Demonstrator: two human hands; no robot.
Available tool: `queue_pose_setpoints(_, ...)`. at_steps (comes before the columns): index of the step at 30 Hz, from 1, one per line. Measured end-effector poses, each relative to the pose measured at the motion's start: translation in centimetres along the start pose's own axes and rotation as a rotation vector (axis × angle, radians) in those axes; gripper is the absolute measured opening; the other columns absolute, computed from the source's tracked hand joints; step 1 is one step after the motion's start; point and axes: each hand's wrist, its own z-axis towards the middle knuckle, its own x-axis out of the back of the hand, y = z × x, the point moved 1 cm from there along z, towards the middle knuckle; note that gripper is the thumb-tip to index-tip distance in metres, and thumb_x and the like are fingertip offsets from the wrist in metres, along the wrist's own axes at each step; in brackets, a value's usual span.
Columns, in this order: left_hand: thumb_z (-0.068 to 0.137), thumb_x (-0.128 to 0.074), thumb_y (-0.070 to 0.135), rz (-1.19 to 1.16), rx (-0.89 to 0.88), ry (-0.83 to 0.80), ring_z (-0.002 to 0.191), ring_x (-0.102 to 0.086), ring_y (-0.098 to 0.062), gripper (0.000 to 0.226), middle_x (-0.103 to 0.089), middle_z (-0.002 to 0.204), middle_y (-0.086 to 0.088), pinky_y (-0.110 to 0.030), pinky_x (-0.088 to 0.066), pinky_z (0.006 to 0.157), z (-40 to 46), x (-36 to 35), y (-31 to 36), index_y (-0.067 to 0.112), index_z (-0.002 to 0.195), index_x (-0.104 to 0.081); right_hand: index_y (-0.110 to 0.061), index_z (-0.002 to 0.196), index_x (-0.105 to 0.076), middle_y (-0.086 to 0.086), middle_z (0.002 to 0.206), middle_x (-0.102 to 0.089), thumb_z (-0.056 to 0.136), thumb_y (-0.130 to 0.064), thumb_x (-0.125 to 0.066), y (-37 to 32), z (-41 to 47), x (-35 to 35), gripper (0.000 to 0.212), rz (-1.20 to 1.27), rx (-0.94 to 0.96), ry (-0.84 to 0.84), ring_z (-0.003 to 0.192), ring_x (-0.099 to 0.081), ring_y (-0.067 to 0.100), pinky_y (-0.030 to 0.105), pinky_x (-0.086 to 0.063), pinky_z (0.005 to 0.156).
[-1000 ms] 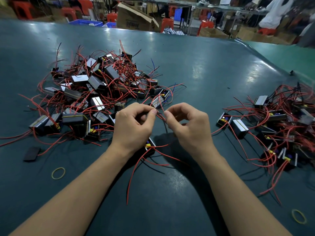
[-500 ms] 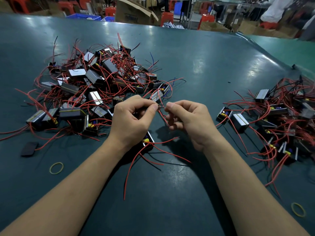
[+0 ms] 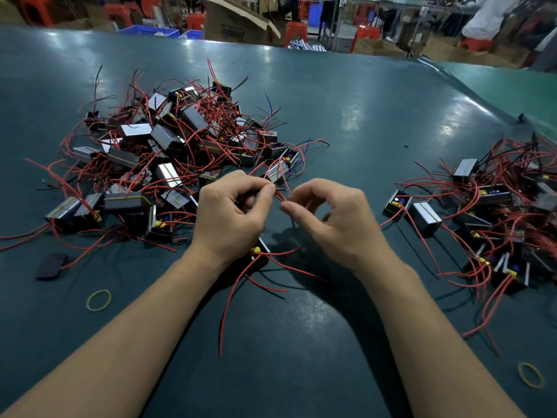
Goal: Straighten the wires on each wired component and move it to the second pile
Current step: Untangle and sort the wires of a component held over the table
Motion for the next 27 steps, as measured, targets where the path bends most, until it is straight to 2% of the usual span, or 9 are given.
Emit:
queue_pose_setpoints(4,0.085,-0.066,0.015,-0.060,0.030,0.004,0.056,-0.046,-0.007,0.009,-0.050,0.061,0.003,-0.013,-0.036,0.057,0.0,0.0,0.0,0.014,0.079,-0.073,-0.010,0.106,-0.069,0.002,0.083,-0.065,0.082,-0.001,-0.073,0.9,0.3,0.9,0.026,-0.075,0.058,0.063,0.071,-0.060,0.016,0.006,-0.038,0.064)
queue_pose_setpoints(6,0.084,-0.065,0.016,-0.062,0.018,-0.005,0.056,-0.045,-0.007,0.009,-0.050,0.060,0.003,-0.013,-0.035,0.057,-0.1,0.0,0.1,0.015,0.079,-0.072,-0.011,0.115,-0.070,0.005,0.087,-0.066,0.086,-0.006,-0.070,1.1,0.4,0.6,0.030,-0.136,0.131,0.061,0.072,-0.061,0.019,0.023,-0.050,0.068)
queue_pose_setpoints(9,0.084,-0.065,0.016,-0.065,0.014,-0.016,0.056,-0.045,-0.006,0.009,-0.049,0.060,0.005,-0.012,-0.035,0.058,-0.1,0.0,-0.1,0.016,0.078,-0.071,-0.013,0.109,-0.075,0.007,0.088,-0.068,0.088,-0.017,-0.070,1.4,0.4,0.4,0.022,-0.147,0.167,0.073,0.073,-0.063,0.030,0.046,-0.052,0.065)
queue_pose_setpoints(13,0.084,-0.065,0.017,-0.093,0.030,-0.040,0.057,-0.046,-0.008,0.009,-0.054,0.061,-0.005,-0.013,-0.036,0.058,-0.1,-0.1,-0.1,0.018,0.077,-0.070,-0.010,0.096,-0.077,0.008,0.082,-0.066,0.089,-0.022,-0.068,1.4,0.5,0.4,0.017,-0.160,0.178,0.060,0.070,-0.062,0.031,0.047,-0.050,0.062)
queue_pose_setpoints(17,0.084,-0.065,0.017,-0.111,0.026,-0.046,0.062,-0.054,-0.022,0.010,-0.061,0.067,-0.018,-0.018,-0.040,0.059,-0.1,0.0,-0.1,0.014,0.079,-0.072,-0.006,0.083,-0.066,0.002,0.069,-0.056,0.093,-0.022,-0.058,0.4,0.1,-0.1,0.020,-0.134,0.136,-0.005,0.063,-0.052,0.024,0.044,-0.047,0.061)
queue_pose_setpoints(20,0.085,-0.065,0.015,-0.113,-0.003,-0.064,0.064,-0.055,-0.024,0.013,-0.062,0.068,-0.016,-0.020,-0.042,0.062,-0.1,-0.1,0.1,0.006,0.081,-0.074,-0.010,0.066,-0.062,0.002,0.052,-0.051,0.090,-0.016,-0.057,-0.5,0.2,-0.3,0.025,0.117,-0.071,0.028,0.050,-0.045,0.013,0.031,-0.040,0.050)
queue_pose_setpoints(23,0.086,-0.065,0.012,-0.110,-0.049,-0.061,0.062,-0.052,-0.020,0.013,-0.058,0.065,-0.013,-0.017,-0.039,0.062,-0.2,-0.1,0.4,0.003,0.081,-0.074,-0.020,0.052,-0.053,-0.006,0.043,-0.041,0.090,-0.014,-0.052,-0.9,0.7,-0.5,0.038,0.657,-0.594,0.016,0.037,-0.035,0.007,0.017,-0.023,0.035)
queue_pose_setpoints(25,0.085,-0.065,0.011,-0.094,-0.075,-0.070,0.060,-0.052,-0.020,0.013,-0.057,0.064,-0.014,-0.021,-0.039,0.059,-0.3,-0.2,0.5,0.003,0.079,-0.074,-0.018,0.055,-0.049,-0.006,0.045,-0.038,0.088,-0.018,-0.047,-1.3,0.8,-0.9,0.032,0.981,-0.890,-0.026,0.035,-0.031,0.007,0.014,-0.018,0.030)
queue_pose_setpoints(27,0.085,-0.066,0.009,-0.070,-0.079,-0.081,0.059,-0.051,-0.020,0.013,-0.057,0.063,-0.014,-0.023,-0.039,0.058,-0.3,-0.3,0.4,0.003,0.077,-0.074,-0.015,0.056,-0.054,-0.004,0.045,-0.043,0.088,-0.017,-0.051,-1.3,0.8,-1.2,0.032,0.944,-0.913,0.025,0.037,-0.034,0.009,0.014,-0.020,0.030)
